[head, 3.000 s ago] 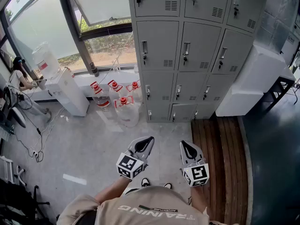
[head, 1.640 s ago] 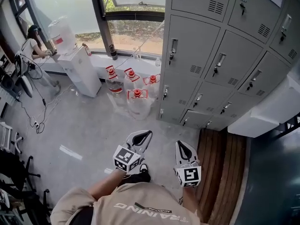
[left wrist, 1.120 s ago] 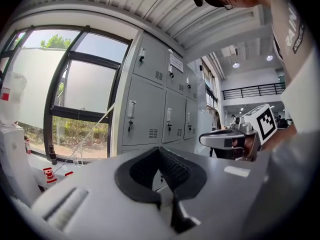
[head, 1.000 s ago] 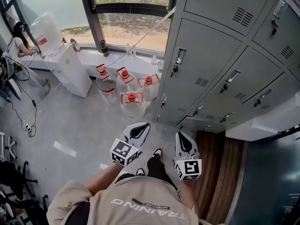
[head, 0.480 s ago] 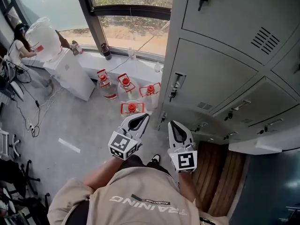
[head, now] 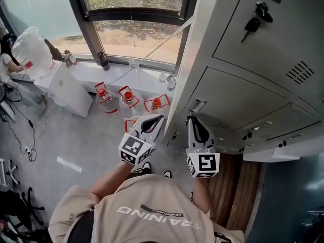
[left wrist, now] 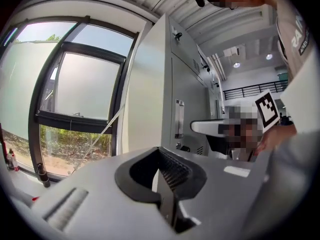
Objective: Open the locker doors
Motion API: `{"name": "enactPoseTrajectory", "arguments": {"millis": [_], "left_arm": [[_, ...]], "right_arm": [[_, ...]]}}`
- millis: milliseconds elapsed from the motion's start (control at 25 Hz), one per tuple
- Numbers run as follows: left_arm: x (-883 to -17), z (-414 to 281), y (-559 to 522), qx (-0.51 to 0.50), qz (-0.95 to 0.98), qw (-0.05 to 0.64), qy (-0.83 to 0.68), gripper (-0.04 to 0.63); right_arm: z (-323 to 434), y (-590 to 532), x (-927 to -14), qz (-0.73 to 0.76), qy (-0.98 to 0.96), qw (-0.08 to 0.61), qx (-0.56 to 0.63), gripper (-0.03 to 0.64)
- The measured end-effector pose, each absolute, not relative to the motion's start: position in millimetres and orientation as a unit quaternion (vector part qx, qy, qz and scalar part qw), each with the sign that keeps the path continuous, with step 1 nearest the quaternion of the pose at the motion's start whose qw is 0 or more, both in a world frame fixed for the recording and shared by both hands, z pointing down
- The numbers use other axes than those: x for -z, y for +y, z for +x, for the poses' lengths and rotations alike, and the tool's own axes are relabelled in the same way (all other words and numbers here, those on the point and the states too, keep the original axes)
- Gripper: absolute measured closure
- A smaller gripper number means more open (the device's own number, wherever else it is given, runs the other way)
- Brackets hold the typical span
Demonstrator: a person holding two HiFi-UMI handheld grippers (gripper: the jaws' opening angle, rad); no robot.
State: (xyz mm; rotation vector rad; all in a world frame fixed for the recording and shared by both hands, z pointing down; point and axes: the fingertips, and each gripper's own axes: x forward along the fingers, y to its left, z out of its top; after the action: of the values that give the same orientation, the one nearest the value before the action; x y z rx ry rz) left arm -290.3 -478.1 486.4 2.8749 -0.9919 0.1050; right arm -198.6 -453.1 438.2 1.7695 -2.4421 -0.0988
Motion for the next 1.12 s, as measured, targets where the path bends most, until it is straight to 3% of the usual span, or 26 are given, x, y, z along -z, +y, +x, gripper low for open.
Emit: {"name": "enactPoseTrajectory", "arguments": {"millis": [520, 680, 800, 1120], "left_arm": [[-499.8, -304.2, -502.8, -0.03, 0.96, 0.066, -0.272, 0.588], [-506.2, -308.9, -504.7, -0.031, 0.96, 0.075, -0.268, 0.588], [-508.4, -310.5, -502.2, -0.032, 0.961, 0.079, -0.263, 0.588], [-507.2, -322.5, -491.7, -0.032, 0.96, 0.076, -0.268, 0.588]], "right_arm": [[-203.5, -495.3, -422.1, 0.619, -0.782, 0.072, 0.026, 0.595], [-205.2, -495.5, -421.7, 0.586, -0.809, 0.041, 0.001, 0.595], [-208.4, -496.4, -422.0, 0.563, -0.826, 0.022, -0.023, 0.549], [-209.0, -483.3, -421.3, 0.572, -0.819, 0.034, -0.02, 0.551]]}}
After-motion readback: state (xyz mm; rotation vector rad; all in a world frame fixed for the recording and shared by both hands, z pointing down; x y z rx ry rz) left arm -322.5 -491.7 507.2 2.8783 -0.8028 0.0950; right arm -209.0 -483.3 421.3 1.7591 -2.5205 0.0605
